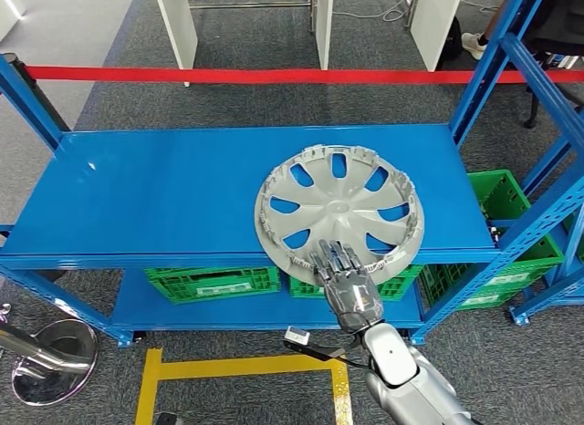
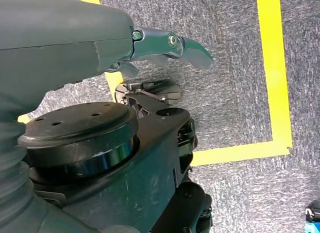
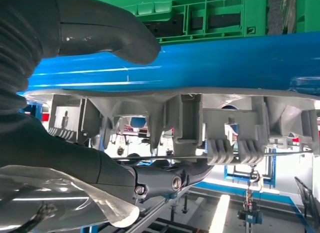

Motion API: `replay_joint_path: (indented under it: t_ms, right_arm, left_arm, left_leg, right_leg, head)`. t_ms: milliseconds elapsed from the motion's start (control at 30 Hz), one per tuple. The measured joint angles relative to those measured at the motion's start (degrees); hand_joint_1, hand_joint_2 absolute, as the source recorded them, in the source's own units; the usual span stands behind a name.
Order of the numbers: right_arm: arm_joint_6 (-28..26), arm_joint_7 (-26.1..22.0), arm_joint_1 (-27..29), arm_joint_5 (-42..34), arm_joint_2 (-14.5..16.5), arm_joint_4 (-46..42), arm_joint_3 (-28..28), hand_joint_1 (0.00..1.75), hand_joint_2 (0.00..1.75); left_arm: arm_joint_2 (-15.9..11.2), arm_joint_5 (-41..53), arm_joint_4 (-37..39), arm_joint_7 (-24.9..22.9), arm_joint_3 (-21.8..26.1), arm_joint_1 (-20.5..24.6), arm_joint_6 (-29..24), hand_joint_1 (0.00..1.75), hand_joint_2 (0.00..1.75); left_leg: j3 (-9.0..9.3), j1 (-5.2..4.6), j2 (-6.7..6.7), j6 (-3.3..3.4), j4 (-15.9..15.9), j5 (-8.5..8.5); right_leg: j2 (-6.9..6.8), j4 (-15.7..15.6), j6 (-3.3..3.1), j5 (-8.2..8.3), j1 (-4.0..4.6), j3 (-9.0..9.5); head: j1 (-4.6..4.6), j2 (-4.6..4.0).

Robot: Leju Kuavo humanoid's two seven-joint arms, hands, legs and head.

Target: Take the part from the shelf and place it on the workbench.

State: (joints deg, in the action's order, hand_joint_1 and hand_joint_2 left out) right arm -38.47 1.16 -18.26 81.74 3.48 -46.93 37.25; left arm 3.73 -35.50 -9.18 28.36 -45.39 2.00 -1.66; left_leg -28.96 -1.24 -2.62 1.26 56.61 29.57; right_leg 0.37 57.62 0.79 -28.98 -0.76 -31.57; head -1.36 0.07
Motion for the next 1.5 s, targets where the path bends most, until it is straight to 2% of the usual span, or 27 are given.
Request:
replay_joint_path:
  t_ms: [933, 967, 1067, 1100, 1500]
  right_arm:
    - [-0.1, 5.0, -3.1, 3.7, -0.1, 1.4, -0.7, 0.00, 1.75]
    - [0.0, 5.2, -3.2, 3.9, -0.1, 1.6, -0.8, 0.34, 1.75]
    - [0.1, 5.7, -3.5, 4.2, -0.1, 2.0, -1.3, 1.64, 1.75]
    - [0.1, 5.9, -3.6, 4.3, -0.1, 2.2, -1.5, 1.75, 1.75]
    - [-0.7, 6.2, -2.9, 6.0, -0.3, 1.0, -2.5, 1.75, 1.75]
  left_arm:
    - [-0.1, -0.5, 0.0, -0.7, -0.4, -0.1, 0.2, 0.00, 1.75]
    - [-0.1, -0.5, 0.0, -0.8, -0.5, -0.1, 0.2, 0.00, 1.75]
    - [-0.1, -0.6, 0.0, -0.8, -0.5, -0.1, 0.3, 0.00, 1.75]
    - [-0.1, -0.6, 0.0, -0.8, -0.5, -0.1, 0.3, 0.00, 1.75]
    - [-0.1, -1.5, 0.0, -0.8, -0.5, -0.1, 0.2, 0.00, 1.75]
  left_leg:
    - [0.00, 0.00, 0.00, 0.00, 0.0, 0.00]
    - [0.00, 0.00, 0.00, 0.00, 0.0, 0.00]
    - [0.00, 0.00, 0.00, 0.00, 0.0, 0.00]
    - [0.00, 0.00, 0.00, 0.00, 0.0, 0.00]
    - [0.00, 0.00, 0.00, 0.00, 0.0, 0.00]
  right_leg:
    - [0.00, 0.0, 0.00, 0.00, 0.00, 0.00]
    - [0.00, 0.0, 0.00, 0.00, 0.00, 0.00]
    - [0.00, 0.0, 0.00, 0.00, 0.00, 0.00]
    - [0.00, 0.0, 0.00, 0.00, 0.00, 0.00]
    - [0.01, 0.0, 0.01, 0.00, 0.00, -0.01]
  head:
    - [0.00, 0.00]
    - [0.00, 0.00]
    - [0.00, 0.00]
    - [0.01, 0.00]
    - [0.00, 0.00]
